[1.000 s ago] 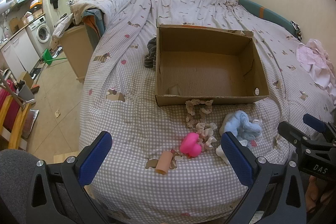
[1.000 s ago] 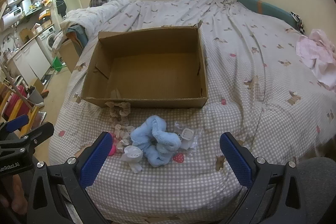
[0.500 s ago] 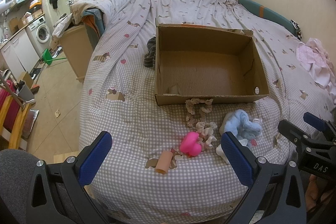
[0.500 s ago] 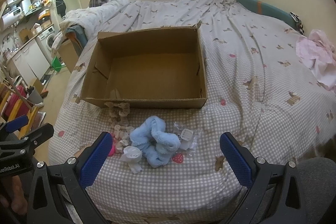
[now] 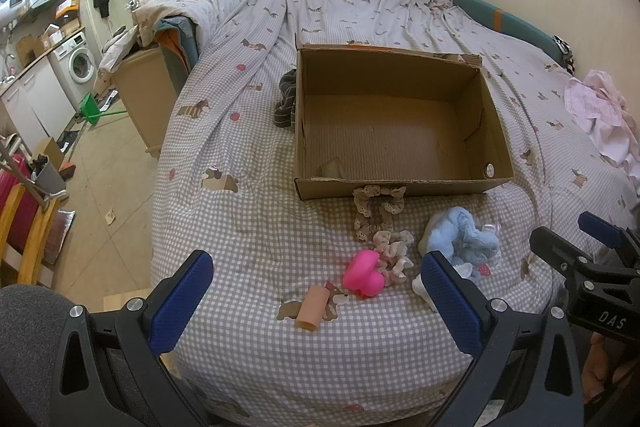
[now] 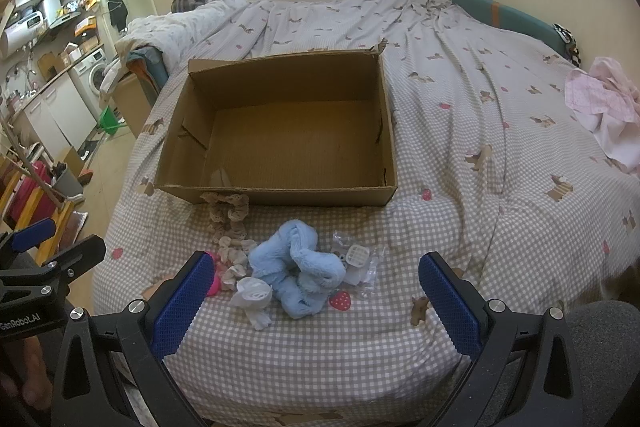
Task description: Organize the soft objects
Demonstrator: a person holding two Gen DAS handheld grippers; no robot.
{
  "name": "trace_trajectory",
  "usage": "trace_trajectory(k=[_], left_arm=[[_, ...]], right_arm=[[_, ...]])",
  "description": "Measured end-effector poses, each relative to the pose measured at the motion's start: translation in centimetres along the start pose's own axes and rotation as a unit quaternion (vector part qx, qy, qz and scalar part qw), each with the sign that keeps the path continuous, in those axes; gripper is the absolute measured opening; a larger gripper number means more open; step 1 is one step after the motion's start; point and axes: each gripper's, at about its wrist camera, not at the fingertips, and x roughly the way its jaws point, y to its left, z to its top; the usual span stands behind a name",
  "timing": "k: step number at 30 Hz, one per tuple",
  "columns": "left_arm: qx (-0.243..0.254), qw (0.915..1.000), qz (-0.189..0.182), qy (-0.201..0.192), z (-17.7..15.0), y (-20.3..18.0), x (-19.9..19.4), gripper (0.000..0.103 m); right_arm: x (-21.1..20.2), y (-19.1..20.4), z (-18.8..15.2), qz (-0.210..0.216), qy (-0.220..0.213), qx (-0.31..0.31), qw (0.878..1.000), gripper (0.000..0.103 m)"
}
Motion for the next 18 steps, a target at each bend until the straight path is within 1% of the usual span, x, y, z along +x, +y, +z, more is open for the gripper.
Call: trace_trajectory(k=[12, 15, 18], left_arm=[[-0.003, 1.0000, -0.004, 0.004, 0.0, 0.1, 0.1, 0.103], [-0.004, 0.9999, -0.006, 0.011, 0.3, 0.3, 0.1, 0.103], [0.002, 0.9997, -0.004, 0.026, 0.8, 0.3, 0.4, 0.103]], right_arm=[[-0.1, 0.0, 0.1, 0.003, 0.000, 0.003, 1.000, 0.103], [-0.3, -0.3, 0.5, 0.017, 0.004, 0.015, 1.000, 0.103], [-0.3, -0.5, 1.3, 0.035, 0.019, 0.019, 0.999, 0.103]])
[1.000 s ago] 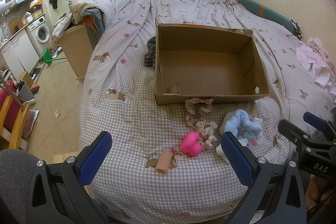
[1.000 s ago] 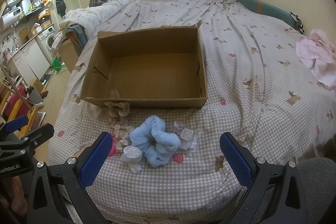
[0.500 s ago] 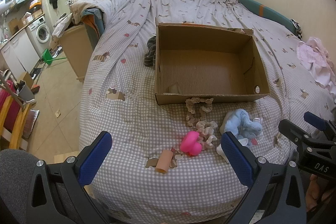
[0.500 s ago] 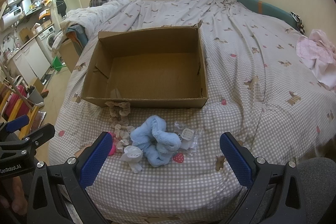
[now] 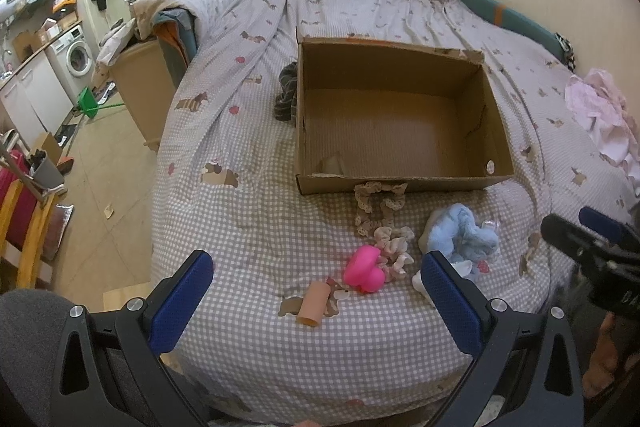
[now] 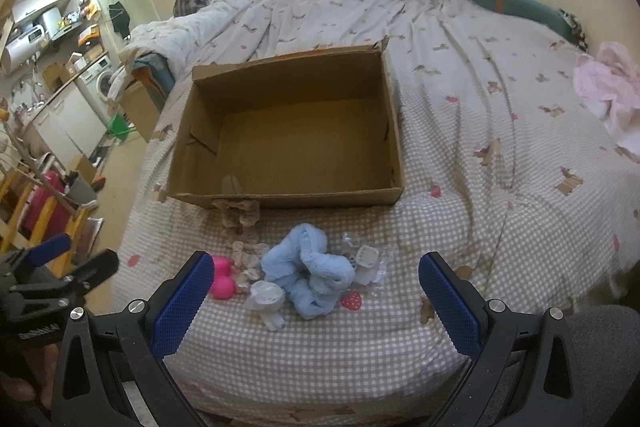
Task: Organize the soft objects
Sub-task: 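Grasp the light-blue plush with the right tool while the left tool grasps the tan tube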
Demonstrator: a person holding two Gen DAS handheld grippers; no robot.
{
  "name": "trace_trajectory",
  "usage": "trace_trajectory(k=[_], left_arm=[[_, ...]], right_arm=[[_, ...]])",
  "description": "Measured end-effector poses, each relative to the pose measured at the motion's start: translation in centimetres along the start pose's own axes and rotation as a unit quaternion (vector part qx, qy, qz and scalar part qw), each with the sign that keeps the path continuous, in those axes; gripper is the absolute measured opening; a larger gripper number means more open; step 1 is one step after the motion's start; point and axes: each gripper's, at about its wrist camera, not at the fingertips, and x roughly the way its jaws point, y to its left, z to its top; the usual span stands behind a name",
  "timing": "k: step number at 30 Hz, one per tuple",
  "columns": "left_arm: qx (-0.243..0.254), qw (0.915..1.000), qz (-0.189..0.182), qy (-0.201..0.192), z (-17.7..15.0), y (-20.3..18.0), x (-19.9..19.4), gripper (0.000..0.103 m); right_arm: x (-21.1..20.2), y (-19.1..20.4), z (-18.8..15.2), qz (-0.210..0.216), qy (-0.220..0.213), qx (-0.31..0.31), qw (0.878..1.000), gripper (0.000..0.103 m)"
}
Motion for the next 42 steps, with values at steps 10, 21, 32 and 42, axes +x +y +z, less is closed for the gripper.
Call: trace_trajectory(k=[10, 21, 32, 42], left_arm=[[0.019, 0.9986, 0.001, 0.050, 2.5, 0.0, 2.0, 0.103], [-0.007, 0.9828, -0.004, 0.184, 3.4, 2.9, 9.6, 0.103], [-0.013, 0.9476, -0.066, 0.312, -0.9, 1.7, 16.2, 0.051], [-0.014, 0.9501, -0.087, 0.299, -1.8, 2.4, 15.9, 0.006]], right_arm=[[1.3, 0.7, 3.3, 0.061, 0.047, -0.010, 0.997, 0.103], [6.9, -3.3, 2.3, 0.075, 0.104, 0.071, 0.989, 0.103], [8.5, -6.1, 1.4, 0.061, 0.135, 0.149, 0.978, 0.103], [8.3, -6.0, 1.6, 0.055, 0.133, 0.142, 0.979, 0.103]])
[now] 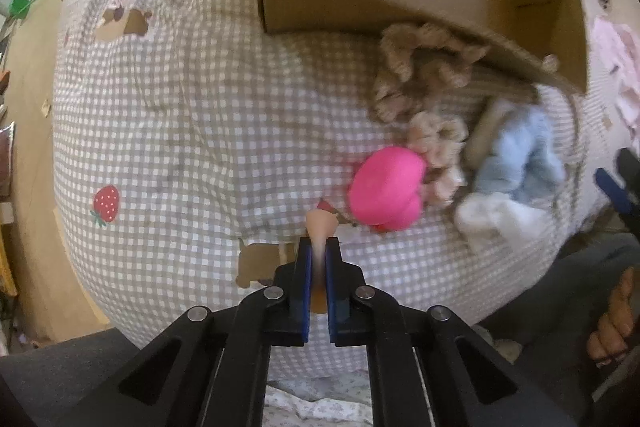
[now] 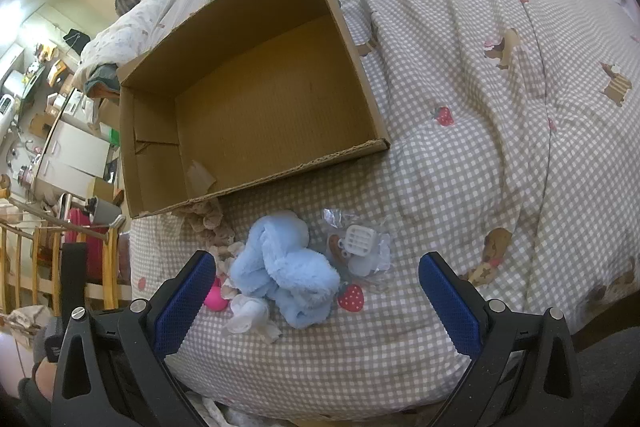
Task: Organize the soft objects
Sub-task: 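Grasp the light-blue plush with the right tool while the left tool grasps the tan tube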
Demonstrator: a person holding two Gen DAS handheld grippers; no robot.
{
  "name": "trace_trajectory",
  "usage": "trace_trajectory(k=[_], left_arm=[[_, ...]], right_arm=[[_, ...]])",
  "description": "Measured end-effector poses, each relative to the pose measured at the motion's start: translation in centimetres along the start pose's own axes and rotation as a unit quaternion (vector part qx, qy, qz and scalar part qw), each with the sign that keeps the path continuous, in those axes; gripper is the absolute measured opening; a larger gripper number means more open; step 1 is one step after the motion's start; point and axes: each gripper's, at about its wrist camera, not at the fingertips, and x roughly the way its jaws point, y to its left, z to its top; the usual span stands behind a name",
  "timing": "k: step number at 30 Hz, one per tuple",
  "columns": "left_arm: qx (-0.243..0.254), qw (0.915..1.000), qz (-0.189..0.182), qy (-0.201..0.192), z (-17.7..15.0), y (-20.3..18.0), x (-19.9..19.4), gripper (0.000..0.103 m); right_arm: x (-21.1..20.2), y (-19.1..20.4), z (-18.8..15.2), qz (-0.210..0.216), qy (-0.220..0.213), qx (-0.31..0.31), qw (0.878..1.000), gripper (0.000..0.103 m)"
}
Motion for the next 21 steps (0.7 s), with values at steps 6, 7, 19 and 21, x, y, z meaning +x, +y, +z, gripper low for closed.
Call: trace_trajectory(k=[6, 7, 19, 21], left_arm=[[-0.027, 0.9943, -0.040, -0.095, -1.4, 1.1, -5.4, 0.005], [-0.030, 0.9932, -0.039, -0.106, -1.5, 1.4, -5.8, 0.005], [-0.060, 0.9828, -0.047, -0.168, -0.8, 2.0, -9.2, 0.005], [-0.059, 0.9832, -0.041, -0.168, -1.1, 1.2, -8.7, 0.005]], right_arm=[[0.2, 0.0, -0.2, 0.017, 0.011, 0.001, 1.000, 0.103], [0.5, 0.0, -0.3, 0.026, 0.022, 0.003, 0.999, 0.103], [6.4, 2.0, -0.5, 0.047, 0.114, 0.043, 0.991, 0.103], [7.6, 2.6, -0.4, 0.024, 0.119, 0.041, 0.992, 0.103]])
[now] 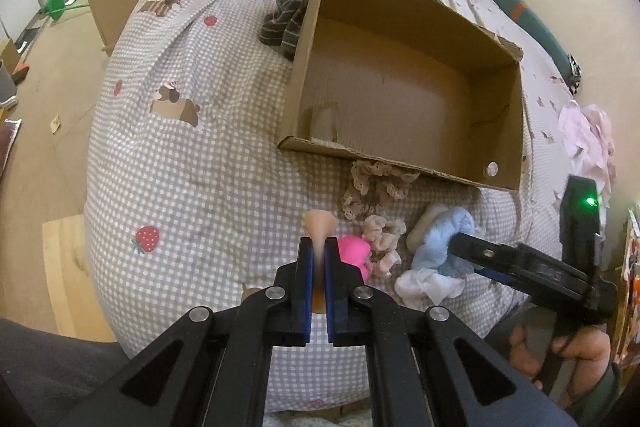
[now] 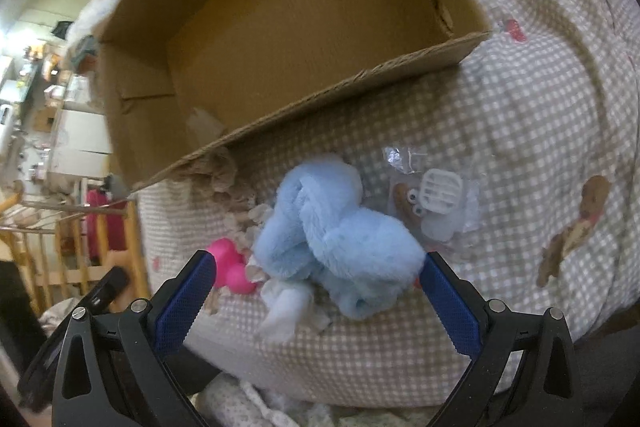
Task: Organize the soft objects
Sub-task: 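Grasp the light-blue plush with the right tool while the left tool grasps the tan tube, then carry the blue plush and tan tube over the box with both tools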
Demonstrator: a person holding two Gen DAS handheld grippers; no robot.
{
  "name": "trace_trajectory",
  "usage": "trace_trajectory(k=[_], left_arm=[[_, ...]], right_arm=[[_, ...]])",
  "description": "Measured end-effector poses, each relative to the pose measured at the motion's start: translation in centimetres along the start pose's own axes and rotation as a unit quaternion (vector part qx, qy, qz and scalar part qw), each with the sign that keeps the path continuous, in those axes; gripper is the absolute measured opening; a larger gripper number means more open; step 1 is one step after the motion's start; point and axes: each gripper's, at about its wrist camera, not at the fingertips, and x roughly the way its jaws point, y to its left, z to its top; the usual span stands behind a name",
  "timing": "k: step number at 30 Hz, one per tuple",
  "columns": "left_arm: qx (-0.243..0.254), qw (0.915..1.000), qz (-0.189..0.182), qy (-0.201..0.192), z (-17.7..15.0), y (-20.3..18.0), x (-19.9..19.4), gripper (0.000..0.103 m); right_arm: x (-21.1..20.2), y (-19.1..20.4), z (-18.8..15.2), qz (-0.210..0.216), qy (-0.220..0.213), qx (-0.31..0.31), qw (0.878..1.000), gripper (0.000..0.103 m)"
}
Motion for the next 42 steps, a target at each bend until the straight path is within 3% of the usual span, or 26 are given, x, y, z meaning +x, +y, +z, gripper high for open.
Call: trace_trajectory(k=[2, 3, 4, 6, 7, 10, 12, 20, 30, 37, 42], left_arm=[[0.001, 1.0000, 0.007, -0.001, 0.2, 0.1, 0.2, 0.005], [0.000, 1.0000, 0.008, 0.000, 0.2, 0.2, 0.2, 0.005], [-0.002, 0.9999, 0.010, 0.001, 0.3, 0.4, 0.2, 0.005], [-0.005, 0.9999, 0.015, 0.005, 0.4, 0.7, 0.4, 0.005], [-0.007, 0.9998, 0.015, 0.007, 0.4, 0.8, 0.5, 0.005], [-0.011, 0.9998, 0.014, 0.007, 0.4, 1.0, 0.5, 0.005], [-0.013, 0.9998, 0.014, 0.006, 0.4, 1.0, 0.5, 0.005], [-0.010, 0.9998, 0.012, -0.011, 0.5, 0.7, -0.1, 0.005], [0.019, 0.9983, 0.041, -0.038, 0.4, -0.5, -1.0, 0.005], [0.025, 0.9964, 0.040, -0.071, 1.7, -0.7, -3.5, 0.005], [0.025, 0.9944, 0.042, -0.094, 3.2, -0.6, -5.4, 0.005]], right_arm=[[0.9, 0.5, 0.2, -0.029, 0.001, -0.002, 1.000, 0.103], [1.3, 0.8, 0.3, -0.043, 0.001, -0.003, 0.999, 0.098], [1.7, 0.9, 0.4, -0.050, 0.003, -0.003, 0.999, 0.079], [2.6, 1.1, 0.5, -0.053, 0.015, -0.001, 0.998, 0.062], [2.8, 1.2, 0.5, -0.054, 0.017, -0.001, 0.998, 0.048], [2.5, 1.9, 0.4, -0.046, 0.009, -0.022, 0.999, 0.025], [1.6, 2.2, 0.3, -0.039, -0.002, -0.037, 0.999, 0.019], [-4.6, 1.3, -0.1, 0.058, -0.064, -0.059, 0.995, 0.018], [-7.5, 1.6, -2.1, 0.074, -0.074, -0.088, 0.991, 0.018], [-12.0, 2.9, -3.3, 0.091, -0.130, -0.131, 0.979, 0.018], [-15.6, 2.8, -2.0, 0.108, -0.173, -0.131, 0.970, 0.018]])
